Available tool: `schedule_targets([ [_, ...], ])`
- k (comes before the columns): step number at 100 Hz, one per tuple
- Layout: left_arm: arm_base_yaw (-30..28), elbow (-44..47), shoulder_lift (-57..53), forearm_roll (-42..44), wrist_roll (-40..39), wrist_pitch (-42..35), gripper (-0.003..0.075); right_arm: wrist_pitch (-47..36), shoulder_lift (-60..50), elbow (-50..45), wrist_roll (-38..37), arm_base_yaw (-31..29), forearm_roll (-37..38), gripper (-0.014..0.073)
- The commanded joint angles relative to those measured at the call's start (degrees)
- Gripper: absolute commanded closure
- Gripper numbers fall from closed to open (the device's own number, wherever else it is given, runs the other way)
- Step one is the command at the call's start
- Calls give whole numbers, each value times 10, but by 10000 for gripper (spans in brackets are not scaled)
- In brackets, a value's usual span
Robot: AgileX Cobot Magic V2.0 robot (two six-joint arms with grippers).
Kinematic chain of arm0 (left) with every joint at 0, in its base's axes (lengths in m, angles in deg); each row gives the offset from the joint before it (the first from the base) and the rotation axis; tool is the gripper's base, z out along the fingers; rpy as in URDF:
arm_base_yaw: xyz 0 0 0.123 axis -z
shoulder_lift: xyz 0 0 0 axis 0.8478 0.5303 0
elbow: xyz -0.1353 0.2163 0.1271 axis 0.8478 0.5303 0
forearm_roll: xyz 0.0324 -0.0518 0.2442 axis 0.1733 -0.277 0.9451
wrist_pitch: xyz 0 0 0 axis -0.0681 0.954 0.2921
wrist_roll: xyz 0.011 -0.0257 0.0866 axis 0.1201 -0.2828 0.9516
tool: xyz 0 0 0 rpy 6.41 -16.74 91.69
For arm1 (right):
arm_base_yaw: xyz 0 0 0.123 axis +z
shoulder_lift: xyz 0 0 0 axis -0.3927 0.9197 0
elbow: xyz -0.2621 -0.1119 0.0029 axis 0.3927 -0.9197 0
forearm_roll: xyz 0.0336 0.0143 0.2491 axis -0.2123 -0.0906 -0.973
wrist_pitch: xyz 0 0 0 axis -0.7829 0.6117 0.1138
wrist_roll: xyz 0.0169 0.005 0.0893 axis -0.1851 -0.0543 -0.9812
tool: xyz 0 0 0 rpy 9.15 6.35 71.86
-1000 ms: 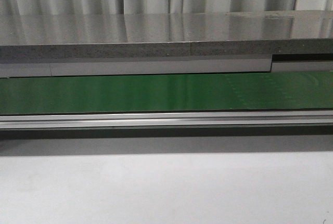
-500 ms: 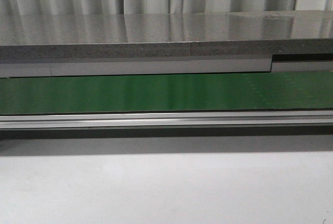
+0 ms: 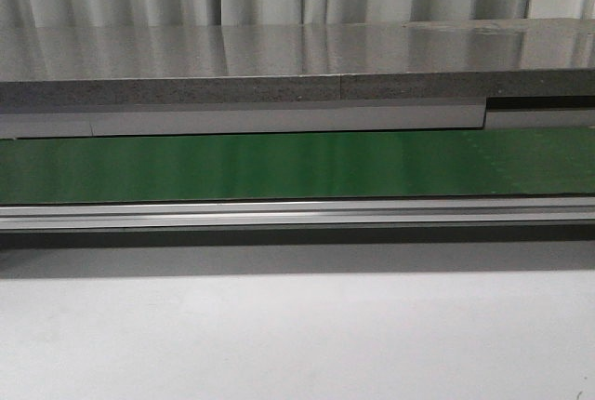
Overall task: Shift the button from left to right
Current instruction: 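Lower the left gripper and grasp the yellow-capped button's body, then lift the button and set it on the conveyor belt, open left gripper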
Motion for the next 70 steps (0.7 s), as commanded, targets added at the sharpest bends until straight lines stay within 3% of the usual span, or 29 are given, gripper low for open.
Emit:
schedule_targets([
  [1,-1,-16,-25,-4,0,-13,349,-46,-10,11,0,0,0,661],
  [16,-1,-16,-25,-4,0,-13,606,-46,-10,11,0,0,0,661],
  [28,-1,-16,-28,-9,0,-10,740,-46,-10,11,0,0,0,661],
  [70,5,-16,-151,-57,13,-27,739,-46,-10,11,0,0,0,661],
])
